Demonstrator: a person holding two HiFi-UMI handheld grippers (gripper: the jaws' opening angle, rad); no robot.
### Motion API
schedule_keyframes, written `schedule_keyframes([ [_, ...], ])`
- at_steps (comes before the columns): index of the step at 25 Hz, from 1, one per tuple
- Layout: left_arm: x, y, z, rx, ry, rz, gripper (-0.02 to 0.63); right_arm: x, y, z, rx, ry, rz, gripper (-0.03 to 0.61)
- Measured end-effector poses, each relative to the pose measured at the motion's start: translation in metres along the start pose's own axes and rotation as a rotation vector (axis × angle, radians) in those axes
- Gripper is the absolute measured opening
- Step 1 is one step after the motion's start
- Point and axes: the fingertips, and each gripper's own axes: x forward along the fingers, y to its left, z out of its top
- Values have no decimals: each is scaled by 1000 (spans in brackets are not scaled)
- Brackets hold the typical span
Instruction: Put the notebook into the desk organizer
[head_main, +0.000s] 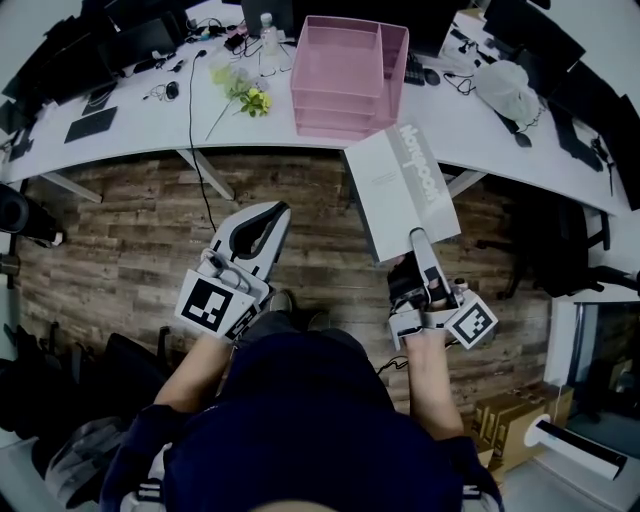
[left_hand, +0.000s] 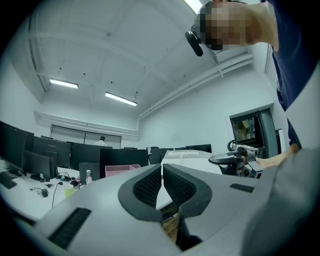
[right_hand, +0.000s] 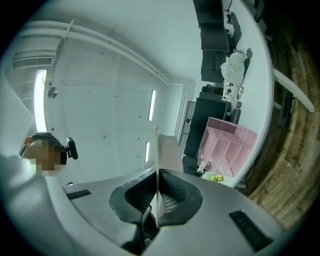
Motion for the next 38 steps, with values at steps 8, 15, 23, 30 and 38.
schedule_keyframes([
  [8,10,18,-3,-6,-11,17,35,17,-13,4,-3,12,-5,11],
  [15,25,51,-8,-13,-20,16,35,48,-29,5,-14,16,-5,11],
  [23,51,108,-21,-33,-6,8,35,103,-60,0,-4,25,-32,11],
  [30,72,156,-32,-59,9,0,35,147,-86,-5,3,31,-67,11],
  [38,101,208,-40,-80,28,-34,35,194,-112,-3,2,11,-112,11],
])
